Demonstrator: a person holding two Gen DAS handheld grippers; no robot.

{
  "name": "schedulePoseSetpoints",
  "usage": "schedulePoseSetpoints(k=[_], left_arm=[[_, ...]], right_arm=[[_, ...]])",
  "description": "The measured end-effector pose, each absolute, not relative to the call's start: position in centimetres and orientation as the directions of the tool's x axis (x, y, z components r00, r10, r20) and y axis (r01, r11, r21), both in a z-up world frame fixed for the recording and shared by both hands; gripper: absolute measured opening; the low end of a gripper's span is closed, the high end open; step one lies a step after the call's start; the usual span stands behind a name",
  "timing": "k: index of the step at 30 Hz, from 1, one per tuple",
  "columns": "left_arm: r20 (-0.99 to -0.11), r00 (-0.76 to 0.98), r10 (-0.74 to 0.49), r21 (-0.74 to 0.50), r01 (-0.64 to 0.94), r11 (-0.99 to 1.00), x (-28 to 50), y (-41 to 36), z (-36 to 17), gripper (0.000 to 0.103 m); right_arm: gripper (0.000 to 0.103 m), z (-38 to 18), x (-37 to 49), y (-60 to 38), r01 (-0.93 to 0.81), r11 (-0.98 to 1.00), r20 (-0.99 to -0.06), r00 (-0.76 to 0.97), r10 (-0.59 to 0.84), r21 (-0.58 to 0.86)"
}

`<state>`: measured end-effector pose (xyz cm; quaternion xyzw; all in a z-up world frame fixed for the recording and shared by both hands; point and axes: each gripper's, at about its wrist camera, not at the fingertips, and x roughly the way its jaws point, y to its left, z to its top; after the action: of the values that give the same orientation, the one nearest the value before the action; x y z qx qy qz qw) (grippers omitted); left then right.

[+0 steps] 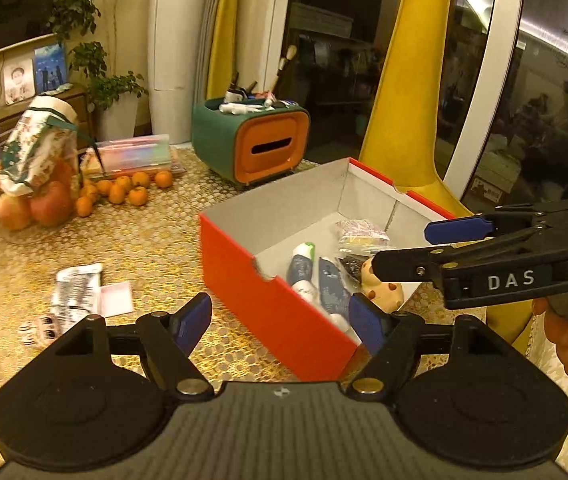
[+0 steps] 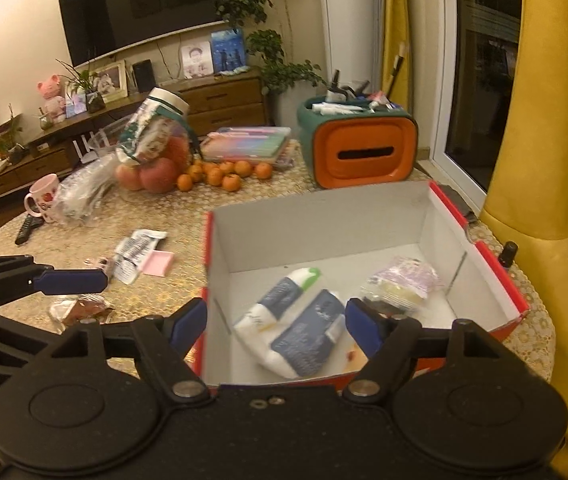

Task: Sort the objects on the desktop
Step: 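Move both tools back over the remaining items on the table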

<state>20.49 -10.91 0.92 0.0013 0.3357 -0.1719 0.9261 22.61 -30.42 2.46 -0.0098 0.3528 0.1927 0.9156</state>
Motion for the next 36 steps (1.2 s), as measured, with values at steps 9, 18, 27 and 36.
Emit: schedulePoseSetpoints(k=[9,18,27,36], left_arm=[[-0.613,0.747,-0.257,-0.068,0.275,0.959,17.9,-5.4,0.7,0.079],[-0.621,0.766,-0.165,-0.058,0.165,0.985,16.8,0.8,-0.7,0.082],[-0.628,0.771,-0.109,-0.058,0.094,0.994,17.1,4.7,-3.4,0.092],[-0.652,0.753,-0.089,-0.06,0.065,0.996,19.1,6.1,-7.2,0.102]], right_arm=[[0.081,2.7,19.3,-26.7,-0.431,0.899,-0.62,0.684,0.385,0.084],[0.086,1.8,16.7,-21.1,-0.516,0.855,-0.605,0.664,0.439,0.053],[0.086,-1.7,15.0,-16.2,-0.546,0.836,-0.629,0.632,0.452,0.051],[0.086,-4.8,13.6,-12.0,-0.579,0.814,-0.648,0.606,0.461,0.037]])
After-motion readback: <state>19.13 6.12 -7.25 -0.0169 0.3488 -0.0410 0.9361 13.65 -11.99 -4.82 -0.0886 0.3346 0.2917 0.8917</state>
